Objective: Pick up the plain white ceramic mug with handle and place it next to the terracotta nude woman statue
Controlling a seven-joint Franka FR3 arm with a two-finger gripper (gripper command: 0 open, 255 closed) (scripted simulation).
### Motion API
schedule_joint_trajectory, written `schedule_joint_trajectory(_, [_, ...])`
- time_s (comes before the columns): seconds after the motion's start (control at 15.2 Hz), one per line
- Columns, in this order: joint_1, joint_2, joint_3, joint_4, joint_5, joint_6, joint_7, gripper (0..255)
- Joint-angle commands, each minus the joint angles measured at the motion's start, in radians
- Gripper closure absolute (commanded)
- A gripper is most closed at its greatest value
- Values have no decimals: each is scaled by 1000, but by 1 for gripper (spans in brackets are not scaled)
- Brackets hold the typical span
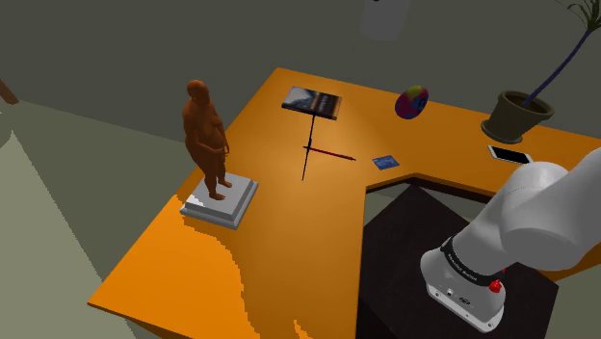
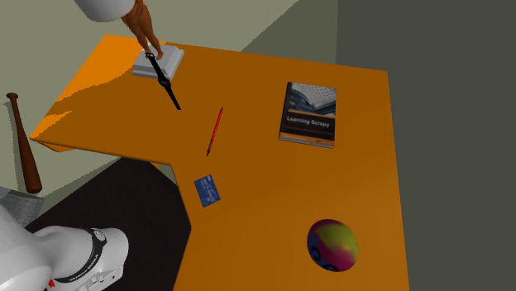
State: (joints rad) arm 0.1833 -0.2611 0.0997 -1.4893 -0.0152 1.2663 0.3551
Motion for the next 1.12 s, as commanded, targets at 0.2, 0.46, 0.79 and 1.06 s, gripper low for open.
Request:
schedule_joint_trajectory(0.2, [43,-20,85,-14,22,-8,133,255])
schedule_joint_trajectory(0.46, [76,-15,156,-2,38,-16,241,255])
schedule_joint_trajectory(0.79, [117,20,253,43,49,-27,382,255])
schedule_joint_trajectory(1.06, [153,73,336,104,43,-38,502,255])
